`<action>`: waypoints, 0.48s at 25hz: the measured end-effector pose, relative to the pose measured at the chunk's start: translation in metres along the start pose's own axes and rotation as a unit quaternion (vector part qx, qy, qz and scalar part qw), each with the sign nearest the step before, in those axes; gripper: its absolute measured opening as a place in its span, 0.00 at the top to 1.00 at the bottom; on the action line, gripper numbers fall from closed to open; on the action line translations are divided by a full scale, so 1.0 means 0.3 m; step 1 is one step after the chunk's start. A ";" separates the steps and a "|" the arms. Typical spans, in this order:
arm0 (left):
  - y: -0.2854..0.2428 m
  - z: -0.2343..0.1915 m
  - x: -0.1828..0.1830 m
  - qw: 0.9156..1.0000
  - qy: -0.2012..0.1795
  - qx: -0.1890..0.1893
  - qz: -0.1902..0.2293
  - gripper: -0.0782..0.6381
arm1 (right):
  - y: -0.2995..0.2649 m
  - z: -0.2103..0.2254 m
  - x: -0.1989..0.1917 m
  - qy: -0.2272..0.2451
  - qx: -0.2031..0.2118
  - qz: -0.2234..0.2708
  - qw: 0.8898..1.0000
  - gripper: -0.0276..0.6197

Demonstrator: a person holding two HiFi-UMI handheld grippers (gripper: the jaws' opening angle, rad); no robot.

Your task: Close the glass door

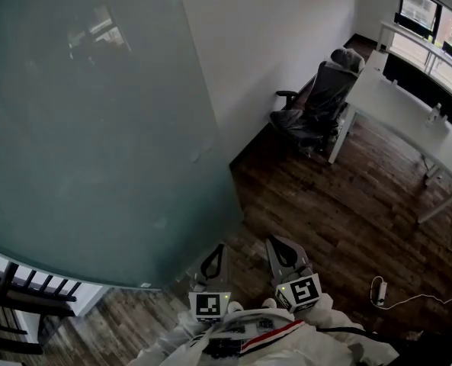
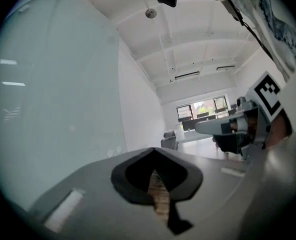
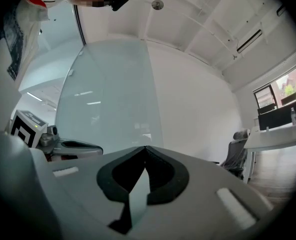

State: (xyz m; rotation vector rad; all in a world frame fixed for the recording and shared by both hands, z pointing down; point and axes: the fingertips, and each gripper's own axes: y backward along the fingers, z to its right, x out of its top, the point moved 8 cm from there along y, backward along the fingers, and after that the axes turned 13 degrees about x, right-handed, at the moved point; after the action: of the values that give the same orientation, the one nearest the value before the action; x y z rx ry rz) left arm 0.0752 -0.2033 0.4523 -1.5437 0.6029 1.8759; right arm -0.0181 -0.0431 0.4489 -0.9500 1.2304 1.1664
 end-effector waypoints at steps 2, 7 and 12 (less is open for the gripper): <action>-0.036 0.052 0.016 1.000 -0.010 -0.018 0.013 0.89 | 0.044 0.045 0.006 0.004 -0.017 0.003 1.000 0.95; -0.085 0.243 0.101 0.997 -0.003 -0.066 0.026 0.89 | 0.212 0.153 0.044 0.003 -0.070 0.007 0.998 0.95; -0.164 0.394 0.139 0.990 -0.011 -0.137 0.045 0.89 | 0.360 0.231 0.064 0.004 -0.143 0.016 0.990 0.95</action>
State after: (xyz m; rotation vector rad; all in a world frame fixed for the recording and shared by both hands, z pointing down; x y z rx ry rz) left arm 0.0239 -0.0796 0.4386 -1.6883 0.4252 2.1121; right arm -0.1115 0.0467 0.4454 -1.1514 1.1059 1.3917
